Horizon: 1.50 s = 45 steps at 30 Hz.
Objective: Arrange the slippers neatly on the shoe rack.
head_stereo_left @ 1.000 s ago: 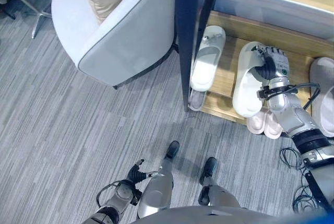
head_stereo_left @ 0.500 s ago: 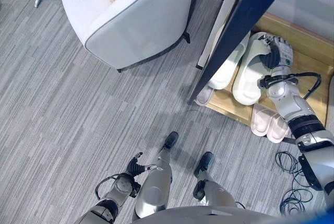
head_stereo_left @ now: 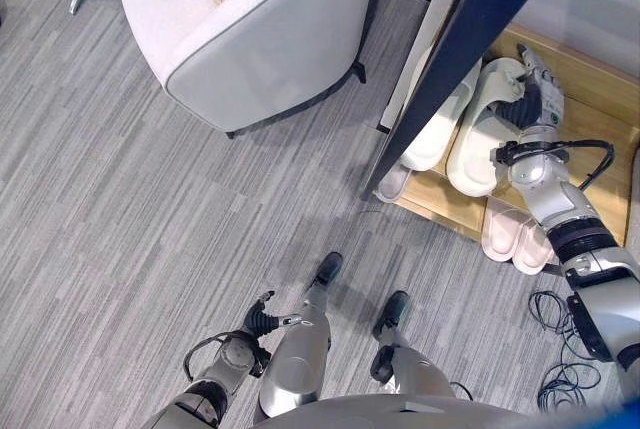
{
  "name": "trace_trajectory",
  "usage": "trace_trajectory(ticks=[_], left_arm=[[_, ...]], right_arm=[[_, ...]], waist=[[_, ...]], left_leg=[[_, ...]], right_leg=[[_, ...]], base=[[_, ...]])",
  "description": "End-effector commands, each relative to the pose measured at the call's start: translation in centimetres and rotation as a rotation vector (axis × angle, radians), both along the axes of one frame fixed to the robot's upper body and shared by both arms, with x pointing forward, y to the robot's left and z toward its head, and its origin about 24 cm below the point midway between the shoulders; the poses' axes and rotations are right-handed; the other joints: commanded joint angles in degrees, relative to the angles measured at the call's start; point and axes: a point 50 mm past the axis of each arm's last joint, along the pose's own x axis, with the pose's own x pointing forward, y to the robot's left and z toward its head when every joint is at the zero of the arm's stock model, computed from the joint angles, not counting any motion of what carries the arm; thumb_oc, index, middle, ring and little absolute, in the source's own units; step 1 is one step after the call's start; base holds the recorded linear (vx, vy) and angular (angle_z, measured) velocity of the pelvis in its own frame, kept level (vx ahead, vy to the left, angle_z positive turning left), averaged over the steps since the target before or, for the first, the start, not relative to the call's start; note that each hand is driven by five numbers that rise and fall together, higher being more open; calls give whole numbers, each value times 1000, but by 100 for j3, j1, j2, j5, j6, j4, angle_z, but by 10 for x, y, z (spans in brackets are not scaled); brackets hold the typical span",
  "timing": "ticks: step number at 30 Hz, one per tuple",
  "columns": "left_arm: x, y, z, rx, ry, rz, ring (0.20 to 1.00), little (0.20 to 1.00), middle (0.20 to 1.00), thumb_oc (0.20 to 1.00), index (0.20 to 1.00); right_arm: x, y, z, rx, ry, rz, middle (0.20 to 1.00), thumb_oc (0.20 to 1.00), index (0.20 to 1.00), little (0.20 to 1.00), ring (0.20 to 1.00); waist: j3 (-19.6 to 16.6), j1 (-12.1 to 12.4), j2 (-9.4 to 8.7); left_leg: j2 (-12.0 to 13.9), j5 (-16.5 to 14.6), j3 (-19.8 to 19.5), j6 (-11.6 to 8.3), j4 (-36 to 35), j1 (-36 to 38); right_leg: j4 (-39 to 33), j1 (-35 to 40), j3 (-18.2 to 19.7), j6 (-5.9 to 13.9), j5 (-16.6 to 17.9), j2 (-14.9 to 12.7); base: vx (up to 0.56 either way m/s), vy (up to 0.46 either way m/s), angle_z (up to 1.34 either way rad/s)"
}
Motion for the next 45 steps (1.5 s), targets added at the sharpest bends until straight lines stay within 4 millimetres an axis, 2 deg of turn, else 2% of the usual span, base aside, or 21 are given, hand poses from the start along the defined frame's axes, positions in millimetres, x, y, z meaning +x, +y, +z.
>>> trace_trajectory(ticks=[1, 8, 13, 17, 21, 24, 32, 39, 45], left_arm=[[-12, -11, -11, -2, 78, -14, 1000, 1000, 1000, 1000, 1000], [-20, -14, -15, -47, 120, 6, 1000, 1000, 1000, 1000, 1000], [-23, -14, -16, -49, 141, 8, 1000, 1000, 1000, 1000, 1000], [-32, -15, -20, -48, 179, 3, 1000, 1000, 1000, 1000, 1000], [-33, -14, -21, -46, 185, 1, 1000, 1000, 1000, 1000, 1000], [-35, -11, -21, -36, 189, 16, 1000, 1000, 1000, 1000, 1000], [-40, -6, -22, -22, 200, 28, 1000, 1000, 1000, 1000, 1000], [-37, -8, -21, -24, 188, 25, 1000, 1000, 1000, 1000, 1000], [-36, -11, -21, -28, 186, 23, 1000, 1000, 1000, 1000, 1000]], right_arm=[[-5, 1, 8, 63, -72, 45, 1000, 1000, 1000, 1000, 1000], [-11, 6, -5, -9, -6, 79, 1000, 1000, 1000, 1000, 1000], [-15, 18, -23, 60, 30, 115, 1000, 1000, 1000, 1000, 1000], [-16, 21, -36, 175, 42, 88, 1000, 1000, 1000, 1000, 1000], [-14, 16, -40, 226, 47, 41, 1000, 1000, 1000, 1000, 1000], [-11, 10, -38, 284, 35, 8, 1000, 1000, 1000, 1000, 1000], [-5, -10, -27, 282, 28, -61, 1000, 1000, 1000, 1000, 1000], [-1, -15, -21, 274, 26, -82, 1000, 1000, 1000, 1000, 1000], [1, -8, -19, 276, 20, -65, 1000, 1000, 1000, 1000, 1000]], waist=[[-147, 42, 26], [-221, -54, 31], [-253, -111, -14], [-291, -90, -12], [-314, -75, -7], [-303, -17, 0], [-267, 52, 1], [-245, 101, -12], [-240, 99, -18]], left_leg=[[-156, -351, 291, -27, -123, 183], [-145, -349, 310, 1, -123, 254], [-101, -372, 318, 24, -123, 297], [-83, -424, 316, 38, -123, 349], [-129, -389, 279, 53, -123, 299], [-156, -418, 276, 57, -123, 300], [-214, -399, 284, 63, -123, 237], [-245, -394, 248, 58, -123, 181], [-252, -405, 281, 65, -123, 192]], right_leg=[[36, 311, 78, 376, -76, -202], [36, 364, 81, 367, -68, -200], [36, 376, 110, 348, -75, -160], [36, 415, 110, 332, -108, -146], [36, 389, 70, 342, -92, -172], [36, 386, 86, 346, -95, -185], [36, 348, 66, 380, -57, -244], [36, 327, 20, 394, -53, -277], [36, 329, 15, 394, -37, -289]], base=[[0, 0, 0], [0, 0, 0], [0, 0, 0], [4, 28, -3], [6, 18, 1], [17, 42, 3], [16, 37, 1], [1, 2, 1], [2, 2, 1]])
